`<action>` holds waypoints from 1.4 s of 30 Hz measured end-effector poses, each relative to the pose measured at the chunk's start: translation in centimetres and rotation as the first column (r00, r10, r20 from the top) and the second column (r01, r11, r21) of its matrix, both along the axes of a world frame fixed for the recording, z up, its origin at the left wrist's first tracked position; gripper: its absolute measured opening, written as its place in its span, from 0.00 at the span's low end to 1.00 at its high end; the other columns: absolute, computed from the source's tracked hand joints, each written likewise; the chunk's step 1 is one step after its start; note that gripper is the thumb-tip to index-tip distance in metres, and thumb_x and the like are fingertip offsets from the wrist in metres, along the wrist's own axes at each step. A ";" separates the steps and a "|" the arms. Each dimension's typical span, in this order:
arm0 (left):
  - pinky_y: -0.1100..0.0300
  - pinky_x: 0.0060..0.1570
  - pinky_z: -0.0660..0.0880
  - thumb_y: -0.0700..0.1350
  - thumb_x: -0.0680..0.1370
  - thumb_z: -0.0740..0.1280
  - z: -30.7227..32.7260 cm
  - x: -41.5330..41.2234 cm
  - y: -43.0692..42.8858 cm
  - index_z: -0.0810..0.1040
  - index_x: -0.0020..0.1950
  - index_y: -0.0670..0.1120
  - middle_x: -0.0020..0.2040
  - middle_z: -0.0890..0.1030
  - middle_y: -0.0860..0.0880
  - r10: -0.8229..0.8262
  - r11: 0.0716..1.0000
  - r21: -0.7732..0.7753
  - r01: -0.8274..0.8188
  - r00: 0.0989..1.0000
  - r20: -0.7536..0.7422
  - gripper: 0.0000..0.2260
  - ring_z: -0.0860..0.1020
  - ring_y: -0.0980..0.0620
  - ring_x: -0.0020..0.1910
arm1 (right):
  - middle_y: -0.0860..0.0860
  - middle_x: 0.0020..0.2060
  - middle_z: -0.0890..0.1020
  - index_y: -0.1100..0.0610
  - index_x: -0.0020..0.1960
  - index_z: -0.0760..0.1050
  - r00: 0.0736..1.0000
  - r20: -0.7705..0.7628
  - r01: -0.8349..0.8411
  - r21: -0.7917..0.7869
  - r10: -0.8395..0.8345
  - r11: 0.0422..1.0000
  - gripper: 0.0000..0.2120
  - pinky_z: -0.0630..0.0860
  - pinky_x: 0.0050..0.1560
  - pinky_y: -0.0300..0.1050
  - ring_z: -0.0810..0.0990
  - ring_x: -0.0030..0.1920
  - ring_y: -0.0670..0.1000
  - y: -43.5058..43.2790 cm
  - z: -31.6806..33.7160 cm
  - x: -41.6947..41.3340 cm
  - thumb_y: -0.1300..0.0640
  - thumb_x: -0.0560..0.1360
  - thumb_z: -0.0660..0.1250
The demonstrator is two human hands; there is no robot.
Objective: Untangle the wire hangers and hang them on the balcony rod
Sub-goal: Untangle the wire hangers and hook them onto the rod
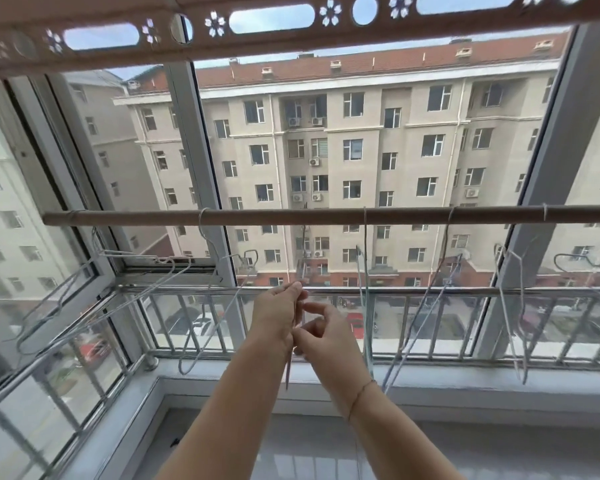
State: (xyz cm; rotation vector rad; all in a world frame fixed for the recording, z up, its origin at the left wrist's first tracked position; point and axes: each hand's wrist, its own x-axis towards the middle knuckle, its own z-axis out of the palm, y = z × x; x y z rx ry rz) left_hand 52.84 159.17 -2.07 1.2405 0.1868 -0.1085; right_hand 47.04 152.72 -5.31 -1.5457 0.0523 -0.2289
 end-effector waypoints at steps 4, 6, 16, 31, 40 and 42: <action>0.64 0.29 0.69 0.36 0.78 0.62 -2.5 -1.5 1.1 0.79 0.46 0.39 0.33 0.74 0.47 -0.027 0.995 0.093 0.027 1.000 -0.007 0.07 0.69 0.54 0.30 | 0.54 0.36 0.78 0.56 0.58 0.69 0.992 -0.105 -0.069 -0.036 0.065 0.997 0.16 0.72 0.35 0.38 0.76 0.34 0.48 0.4 -2.1 -0.6 0.64 0.72 0.63; 0.62 0.32 0.70 0.36 0.78 0.61 -4.1 -2.3 2.4 0.79 0.50 0.38 0.34 0.75 0.47 -0.052 0.986 0.160 0.052 0.999 -0.007 0.07 0.69 0.53 0.31 | 0.54 0.41 0.78 0.57 0.59 0.69 0.988 -0.145 -0.065 -0.067 0.054 0.996 0.15 0.72 0.38 0.39 0.75 0.37 0.48 0.8 -3.0 -1.0 0.64 0.73 0.62; 0.64 0.35 0.68 0.38 0.78 0.61 -12.4 -3.8 13.4 0.81 0.40 0.51 0.33 0.77 0.50 -0.239 0.743 0.645 0.178 0.971 0.006 0.13 0.72 0.53 0.34 | 0.54 0.64 0.69 0.57 0.68 0.63 0.959 -0.284 -0.085 -0.323 -0.011 0.943 0.23 0.68 0.51 0.34 0.70 0.56 0.49 3.4 -7.5 -1.6 0.61 0.75 0.62; 0.68 0.49 0.70 0.39 0.77 0.64 -15.3 -1.7 24.2 0.80 0.39 0.56 0.46 0.82 0.52 -0.537 0.551 0.774 0.312 0.843 0.042 0.14 0.78 0.59 0.47 | 0.53 0.33 0.80 0.60 0.44 0.74 0.833 -0.519 -0.309 -0.147 0.192 0.940 0.11 0.74 0.35 0.39 0.78 0.34 0.49 4.9 -10.7 -6.7 0.67 0.78 0.54; 0.64 0.40 0.71 0.48 0.76 0.68 -15.2 -5.3 16.5 0.80 0.43 0.46 0.40 0.82 0.50 -0.238 0.821 0.530 0.210 0.971 -0.017 0.06 0.77 0.54 0.39 | 0.50 0.25 0.69 0.61 0.48 0.70 0.879 -0.426 -0.114 0.245 0.213 0.963 0.06 0.57 0.24 0.34 0.65 0.25 0.46 6.4 -9.9 -10.3 0.66 0.79 0.55; 0.62 0.41 0.72 0.48 0.76 0.67 -14.5 -6.6 14.4 0.82 0.41 0.43 0.37 0.82 0.48 -0.380 0.844 0.369 0.390 0.919 -0.102 0.10 0.76 0.52 0.37 | 0.50 0.25 0.69 0.60 0.48 0.70 0.912 -0.383 -0.055 0.240 0.146 0.969 0.06 0.58 0.23 0.33 0.65 0.25 0.45 6.5 -9.8 -10.0 0.65 0.79 0.55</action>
